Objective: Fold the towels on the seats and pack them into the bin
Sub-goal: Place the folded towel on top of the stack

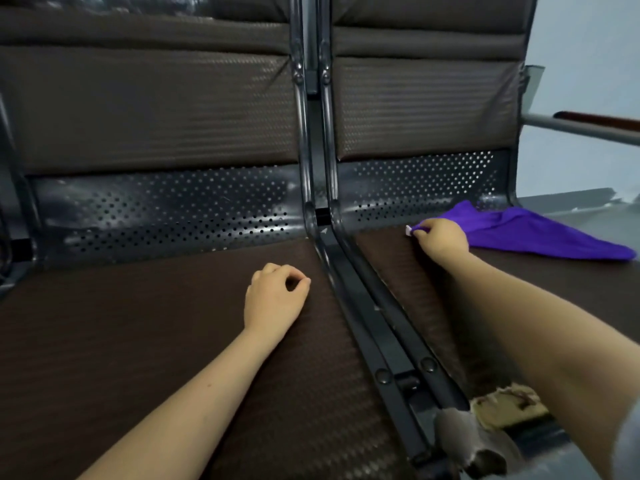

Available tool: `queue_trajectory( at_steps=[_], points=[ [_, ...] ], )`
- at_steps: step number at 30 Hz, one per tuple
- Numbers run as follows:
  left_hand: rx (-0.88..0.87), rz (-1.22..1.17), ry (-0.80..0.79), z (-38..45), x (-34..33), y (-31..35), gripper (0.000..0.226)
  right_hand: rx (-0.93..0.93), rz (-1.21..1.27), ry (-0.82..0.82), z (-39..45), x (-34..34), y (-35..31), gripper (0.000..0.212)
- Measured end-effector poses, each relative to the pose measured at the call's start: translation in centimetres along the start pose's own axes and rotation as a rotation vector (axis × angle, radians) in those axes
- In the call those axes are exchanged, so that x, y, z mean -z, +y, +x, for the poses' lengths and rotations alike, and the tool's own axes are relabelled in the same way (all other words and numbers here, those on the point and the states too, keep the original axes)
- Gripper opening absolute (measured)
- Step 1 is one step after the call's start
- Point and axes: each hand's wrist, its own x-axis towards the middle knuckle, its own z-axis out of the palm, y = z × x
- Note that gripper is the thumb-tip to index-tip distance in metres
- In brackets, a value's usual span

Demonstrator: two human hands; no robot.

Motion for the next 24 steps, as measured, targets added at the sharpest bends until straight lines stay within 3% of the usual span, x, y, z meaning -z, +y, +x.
queue_trajectory(
  at_steps=[3, 7, 13, 19, 24],
  points=[
    [0.048, -0.126, -0.037, -0.2, 0.9, 0.1, 0.010, 0.090, 0.134, -0.037, -2.1, 1.0, -3.0, 0.026],
    [0.104, -0.233, -0.171, -0.9, 3.2, 0.7, 0.014, 0.222, 0.400, -0.086, -5.6, 3.1, -9.1, 0.046],
    [0.039, -0.554, 0.011, -3.2, 10.1, 3.1, 0.011, 0.381, 0.827, -0.070, -13.2, 9.1, -19.1, 0.034],
    [-0.046, -0.743, 0.076, -5.2, 16.9, 3.4, 0.019, 0.390, 1.246, -0.419, -19.8, 12.5, -25.8, 0.018],
    [-0.070, -0.776, 0.160, -6.7, 19.3, 1.4, 0.014, 0.382, 1.354, -0.498, -22.0, 11.7, -27.7, 0.020]
  ],
)
